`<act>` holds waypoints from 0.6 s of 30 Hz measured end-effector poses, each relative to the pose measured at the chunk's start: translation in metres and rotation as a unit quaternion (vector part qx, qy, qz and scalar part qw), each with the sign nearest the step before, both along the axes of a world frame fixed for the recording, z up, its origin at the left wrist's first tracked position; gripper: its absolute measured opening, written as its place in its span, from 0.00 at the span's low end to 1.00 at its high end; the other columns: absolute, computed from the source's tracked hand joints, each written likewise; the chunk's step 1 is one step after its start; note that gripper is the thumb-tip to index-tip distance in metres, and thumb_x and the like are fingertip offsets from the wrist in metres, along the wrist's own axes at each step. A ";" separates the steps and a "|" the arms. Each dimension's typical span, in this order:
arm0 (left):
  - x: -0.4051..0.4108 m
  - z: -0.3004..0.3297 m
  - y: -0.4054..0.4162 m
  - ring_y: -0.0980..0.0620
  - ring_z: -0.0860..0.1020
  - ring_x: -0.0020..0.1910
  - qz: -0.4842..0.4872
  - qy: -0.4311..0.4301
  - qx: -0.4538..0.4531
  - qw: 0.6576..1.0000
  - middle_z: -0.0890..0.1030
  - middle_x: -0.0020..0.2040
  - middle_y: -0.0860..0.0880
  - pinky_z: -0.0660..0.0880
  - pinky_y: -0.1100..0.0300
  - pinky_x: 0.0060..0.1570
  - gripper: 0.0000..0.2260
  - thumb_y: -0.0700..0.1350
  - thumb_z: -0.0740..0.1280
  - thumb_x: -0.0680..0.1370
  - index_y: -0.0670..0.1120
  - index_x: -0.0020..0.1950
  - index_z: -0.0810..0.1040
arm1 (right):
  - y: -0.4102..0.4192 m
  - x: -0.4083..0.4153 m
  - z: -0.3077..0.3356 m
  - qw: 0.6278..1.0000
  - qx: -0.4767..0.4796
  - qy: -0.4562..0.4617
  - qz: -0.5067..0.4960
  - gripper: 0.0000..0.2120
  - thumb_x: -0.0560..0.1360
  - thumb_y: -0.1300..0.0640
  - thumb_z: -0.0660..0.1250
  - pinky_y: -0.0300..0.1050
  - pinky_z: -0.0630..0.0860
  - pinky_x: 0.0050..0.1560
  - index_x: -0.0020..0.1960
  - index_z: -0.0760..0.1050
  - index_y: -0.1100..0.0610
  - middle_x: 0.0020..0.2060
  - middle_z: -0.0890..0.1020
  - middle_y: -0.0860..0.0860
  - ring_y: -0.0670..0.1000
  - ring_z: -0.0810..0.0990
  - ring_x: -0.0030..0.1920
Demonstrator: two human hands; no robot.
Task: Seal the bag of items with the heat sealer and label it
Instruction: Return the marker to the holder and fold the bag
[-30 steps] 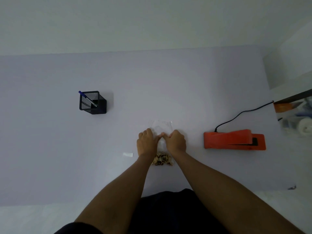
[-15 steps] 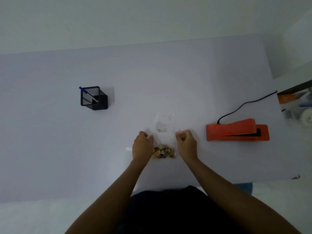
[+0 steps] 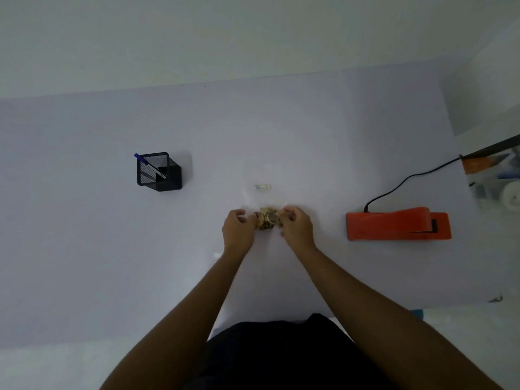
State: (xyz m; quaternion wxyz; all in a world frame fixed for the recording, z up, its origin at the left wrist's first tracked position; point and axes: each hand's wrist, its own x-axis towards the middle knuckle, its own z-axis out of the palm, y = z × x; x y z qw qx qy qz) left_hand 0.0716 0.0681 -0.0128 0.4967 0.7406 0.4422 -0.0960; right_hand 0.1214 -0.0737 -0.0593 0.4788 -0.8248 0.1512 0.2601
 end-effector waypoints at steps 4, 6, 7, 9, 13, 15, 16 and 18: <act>0.043 0.004 0.026 0.51 0.78 0.50 -0.015 -0.050 0.018 0.998 0.80 0.55 0.46 0.74 0.59 0.50 0.19 0.51 0.68 0.78 0.43 0.65 0.75 | 0.027 0.050 -0.007 1.000 0.014 0.011 -0.004 0.20 0.72 0.48 0.65 0.61 0.81 0.53 0.61 0.77 0.56 0.53 0.84 0.57 0.59 0.84 0.53; 0.059 0.001 0.034 0.51 0.79 0.52 -0.021 -0.060 0.010 0.998 0.80 0.58 0.46 0.76 0.57 0.55 0.19 0.51 0.68 0.79 0.43 0.66 0.74 | 0.037 0.069 -0.006 1.000 0.016 0.009 -0.001 0.22 0.73 0.49 0.65 0.61 0.81 0.56 0.64 0.75 0.57 0.57 0.83 0.58 0.60 0.83 0.56; 0.065 0.000 0.037 0.50 0.79 0.53 -0.023 -0.063 0.003 0.998 0.80 0.59 0.46 0.76 0.55 0.57 0.19 0.52 0.68 0.79 0.43 0.66 0.74 | 0.041 0.076 -0.003 1.000 0.015 0.005 0.010 0.23 0.74 0.51 0.65 0.61 0.80 0.58 0.66 0.74 0.58 0.59 0.82 0.58 0.60 0.82 0.58; 0.072 -0.004 0.041 0.49 0.79 0.56 -0.030 -0.063 -0.009 0.998 0.79 0.60 0.46 0.76 0.53 0.59 0.20 0.52 0.68 0.79 0.44 0.67 0.74 | 0.047 0.084 0.005 0.999 0.005 -0.009 0.039 0.24 0.78 0.54 0.65 0.59 0.77 0.63 0.71 0.70 0.61 0.63 0.79 0.59 0.60 0.79 0.62; 0.073 -0.005 0.043 0.50 0.77 0.58 -0.053 -0.052 -0.018 0.997 0.78 0.63 0.46 0.74 0.55 0.61 0.21 0.51 0.69 0.78 0.44 0.68 0.72 | 0.045 0.082 0.023 0.994 -0.037 -0.041 0.094 0.24 0.82 0.52 0.62 0.48 0.70 0.67 0.74 0.67 0.61 0.67 0.78 0.59 0.58 0.76 0.67; 0.068 -0.001 0.039 0.49 0.76 0.60 -0.076 -0.060 0.008 0.995 0.78 0.63 0.46 0.72 0.57 0.60 0.21 0.52 0.68 0.78 0.44 0.68 0.73 | 0.040 0.074 0.030 0.992 -0.032 -0.054 0.113 0.23 0.83 0.51 0.61 0.46 0.70 0.66 0.75 0.67 0.60 0.68 0.77 0.59 0.57 0.76 0.67; 0.065 0.003 0.036 0.49 0.76 0.61 -0.088 -0.071 0.017 0.993 0.79 0.63 0.47 0.71 0.58 0.59 0.20 0.52 0.68 0.79 0.44 0.67 0.73 | 0.037 0.068 0.031 0.991 -0.025 -0.062 0.113 0.23 0.83 0.52 0.60 0.44 0.69 0.66 0.75 0.67 0.60 0.68 0.77 0.58 0.57 0.75 0.68; 0.056 0.015 0.027 0.51 0.76 0.59 -0.111 -0.099 0.023 0.989 0.79 0.62 0.48 0.69 0.61 0.56 0.18 0.51 0.67 0.79 0.45 0.66 0.75 | 0.030 0.055 0.038 0.992 -0.017 -0.074 0.104 0.23 0.83 0.52 0.59 0.41 0.66 0.66 0.75 0.67 0.59 0.70 0.75 0.58 0.56 0.73 0.70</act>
